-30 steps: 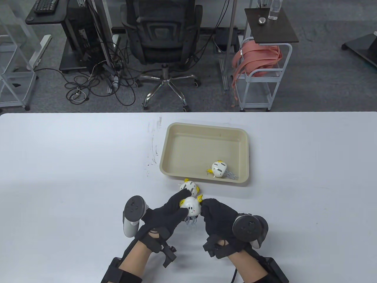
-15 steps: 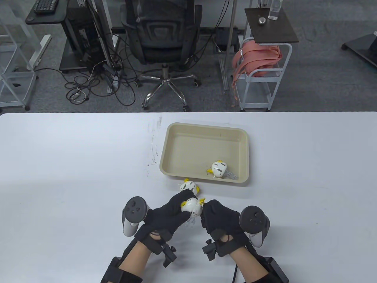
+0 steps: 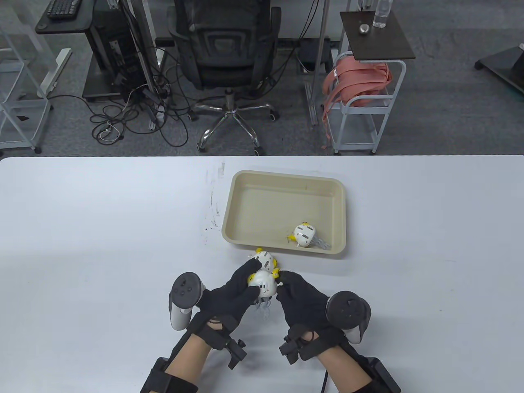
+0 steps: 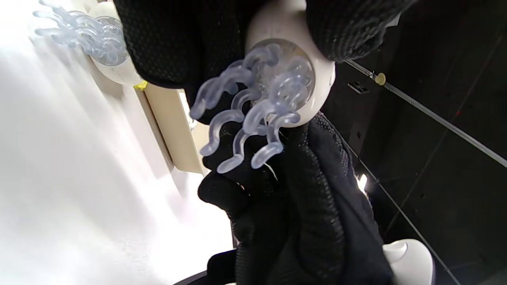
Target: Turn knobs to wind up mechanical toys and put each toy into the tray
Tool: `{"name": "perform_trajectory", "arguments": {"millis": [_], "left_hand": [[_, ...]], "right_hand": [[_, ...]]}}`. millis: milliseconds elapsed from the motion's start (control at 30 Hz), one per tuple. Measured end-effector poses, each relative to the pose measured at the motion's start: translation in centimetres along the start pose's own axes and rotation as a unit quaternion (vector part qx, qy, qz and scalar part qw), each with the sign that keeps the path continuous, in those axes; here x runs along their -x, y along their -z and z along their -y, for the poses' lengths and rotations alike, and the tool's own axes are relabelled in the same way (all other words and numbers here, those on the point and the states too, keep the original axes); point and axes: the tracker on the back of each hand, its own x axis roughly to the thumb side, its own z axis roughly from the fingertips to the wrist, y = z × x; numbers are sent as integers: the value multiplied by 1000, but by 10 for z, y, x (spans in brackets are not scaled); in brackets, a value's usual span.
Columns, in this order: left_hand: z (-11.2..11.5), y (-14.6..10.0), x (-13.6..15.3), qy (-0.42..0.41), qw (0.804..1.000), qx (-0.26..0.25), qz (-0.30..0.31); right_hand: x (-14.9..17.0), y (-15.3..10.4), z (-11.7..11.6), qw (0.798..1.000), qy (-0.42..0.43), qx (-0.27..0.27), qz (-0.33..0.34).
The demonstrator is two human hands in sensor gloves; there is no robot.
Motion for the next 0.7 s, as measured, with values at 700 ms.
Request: {"name": "perform_trajectory", "arguments": {"millis": [700], "left_hand": [[7,2,-5,26,999,34,18]], "right_hand": [[9,2,11,998,25,24,-53]]}}
